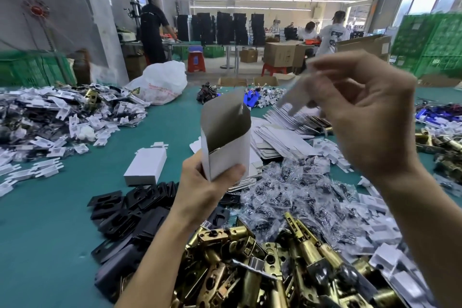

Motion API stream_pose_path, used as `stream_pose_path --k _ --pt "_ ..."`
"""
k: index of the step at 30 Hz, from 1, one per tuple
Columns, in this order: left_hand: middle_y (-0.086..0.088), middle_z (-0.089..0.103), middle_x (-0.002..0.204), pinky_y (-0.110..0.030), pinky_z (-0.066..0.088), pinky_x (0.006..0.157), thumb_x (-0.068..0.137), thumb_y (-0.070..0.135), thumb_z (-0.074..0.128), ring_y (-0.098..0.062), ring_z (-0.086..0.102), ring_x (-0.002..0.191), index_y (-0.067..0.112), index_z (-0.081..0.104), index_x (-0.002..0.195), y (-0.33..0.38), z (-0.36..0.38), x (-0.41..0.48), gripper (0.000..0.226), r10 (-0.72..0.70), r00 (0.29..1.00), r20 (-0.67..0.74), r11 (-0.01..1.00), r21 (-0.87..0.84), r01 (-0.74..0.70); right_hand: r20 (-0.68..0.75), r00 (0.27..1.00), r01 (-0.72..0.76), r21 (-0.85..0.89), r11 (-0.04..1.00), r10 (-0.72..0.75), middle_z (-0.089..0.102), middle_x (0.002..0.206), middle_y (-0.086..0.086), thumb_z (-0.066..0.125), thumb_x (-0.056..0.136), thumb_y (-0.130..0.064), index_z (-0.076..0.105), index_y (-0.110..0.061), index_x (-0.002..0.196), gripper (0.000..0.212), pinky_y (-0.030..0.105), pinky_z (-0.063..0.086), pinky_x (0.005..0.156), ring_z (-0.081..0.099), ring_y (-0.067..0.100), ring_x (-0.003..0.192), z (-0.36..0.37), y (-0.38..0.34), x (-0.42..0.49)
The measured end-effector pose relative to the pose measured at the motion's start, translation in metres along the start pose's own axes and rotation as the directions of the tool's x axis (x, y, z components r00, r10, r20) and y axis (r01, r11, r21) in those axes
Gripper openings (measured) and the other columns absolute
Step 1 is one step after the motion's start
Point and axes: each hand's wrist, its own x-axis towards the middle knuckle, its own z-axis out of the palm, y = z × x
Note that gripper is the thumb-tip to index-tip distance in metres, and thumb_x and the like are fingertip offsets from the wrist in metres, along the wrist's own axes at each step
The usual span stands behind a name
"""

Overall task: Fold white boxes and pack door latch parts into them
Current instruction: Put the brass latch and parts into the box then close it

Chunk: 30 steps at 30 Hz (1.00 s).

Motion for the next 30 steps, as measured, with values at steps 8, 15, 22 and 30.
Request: stream_pose_path --k 8,15,22,30 --pt "0.003 0.066 0.071 -0.02 0.048 0.049 0.07 0.025 0.078 -0.007 0.061 0.06 0.022 0.07 0.079 0.0 0.001 0.001 0.012 0.0 0.997 -0.078 0.997 0.071 0.005 0.193 0.98 0.1 -0.225 0.969 -0.056 0.068 0.082 0.002 0.074 0.086 -0.018 0.073 -0.011 0.086 0.007 0.038 0.051 0.067 0.062 0.016 0.075 0.053 -0.026 -0.005" --pt "-0.006 0.065 0.074 -0.043 0.049 0.055 0.074 0.033 0.076 -0.033 0.058 0.069 0.023 0.069 0.084 -0.003 0.004 0.003 0.016 0.062 0.988 -0.14 0.971 0.238 -0.028 0.318 0.908 -0.051 -0.564 0.824 0.273 0.047 0.087 0.003 0.059 0.091 -0.029 0.076 -0.018 0.089 0.02 0.035 0.045 0.067 0.05 0.023 0.082 0.067 -0.02 0.004" --pt "0.014 0.065 0.065 -0.014 0.041 0.04 0.08 0.027 0.082 -0.004 0.057 0.047 0.031 0.067 0.079 -0.006 -0.009 0.009 0.016 0.007 0.938 -0.346 0.952 0.288 0.099 0.314 0.9 -0.173 -0.381 0.908 0.303 0.058 0.072 -0.003 0.053 0.096 -0.022 0.068 -0.015 0.079 0.023 0.034 0.041 0.066 0.053 0.019 0.076 0.068 -0.012 0.013" --pt "0.023 0.072 0.076 -0.043 0.063 0.069 0.075 0.026 0.088 -0.008 0.071 0.074 0.034 0.068 0.081 0.002 -0.055 0.023 0.022 -0.075 0.845 -0.53 0.972 0.152 0.181 0.856 0.293 -0.005 -0.445 0.896 0.427 0.069 0.112 0.006 0.057 0.092 -0.013 0.07 -0.019 0.11 0.023 0.025 0.046 0.075 0.057 0.016 0.085 0.121 0.012 -0.034"
